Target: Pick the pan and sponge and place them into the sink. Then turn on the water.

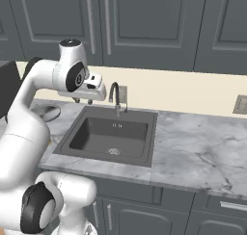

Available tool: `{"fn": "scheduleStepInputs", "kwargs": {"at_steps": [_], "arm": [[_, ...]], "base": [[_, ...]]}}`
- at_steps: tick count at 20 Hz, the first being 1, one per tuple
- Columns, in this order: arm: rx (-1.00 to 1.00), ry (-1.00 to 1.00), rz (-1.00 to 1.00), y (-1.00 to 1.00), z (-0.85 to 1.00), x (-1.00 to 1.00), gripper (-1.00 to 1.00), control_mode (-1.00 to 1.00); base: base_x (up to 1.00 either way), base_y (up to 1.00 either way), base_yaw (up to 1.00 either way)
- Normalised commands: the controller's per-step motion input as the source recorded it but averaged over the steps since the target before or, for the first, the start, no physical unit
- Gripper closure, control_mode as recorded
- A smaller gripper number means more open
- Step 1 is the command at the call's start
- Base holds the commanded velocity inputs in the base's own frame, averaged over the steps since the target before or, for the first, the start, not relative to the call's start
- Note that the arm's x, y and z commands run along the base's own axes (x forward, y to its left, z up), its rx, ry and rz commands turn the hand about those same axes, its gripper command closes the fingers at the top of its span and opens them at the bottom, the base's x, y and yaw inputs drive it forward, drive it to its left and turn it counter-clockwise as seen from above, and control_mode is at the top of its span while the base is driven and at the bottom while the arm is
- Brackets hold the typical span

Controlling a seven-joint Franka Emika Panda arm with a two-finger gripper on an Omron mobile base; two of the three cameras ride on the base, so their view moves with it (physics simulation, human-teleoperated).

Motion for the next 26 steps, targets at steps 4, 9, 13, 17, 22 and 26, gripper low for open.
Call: {"fn": "scheduleStepInputs", "kwargs": {"at_steps": [4, 9, 13, 17, 22, 26], "arm": [[0.00, -0.02, 0.00, 0.06, 0.00, -0.06, -1.00, -1.00], [-0.01, -0.03, 0.00, 0.09, 0.00, -0.11, -1.00, -1.00], [0.00, -0.03, 0.00, 0.10, 0.00, -0.11, -1.00, -1.00], [0.00, -0.03, 0.00, 0.11, 0.00, -0.13, -1.00, -1.00], [0.00, -0.02, 0.00, 0.14, 0.00, -0.09, -1.00, -1.00], [0.00, 0.00, 0.00, 0.15, 0.00, -0.06, -1.00, -1.00]], "base": [[0.00, 0.00, 0.00], [0.00, 0.00, 0.00], [0.00, 0.00, 0.00], [0.00, 0.00, 0.00], [0.00, 0.00, 0.00], [0.00, 0.00, 0.00]]}}
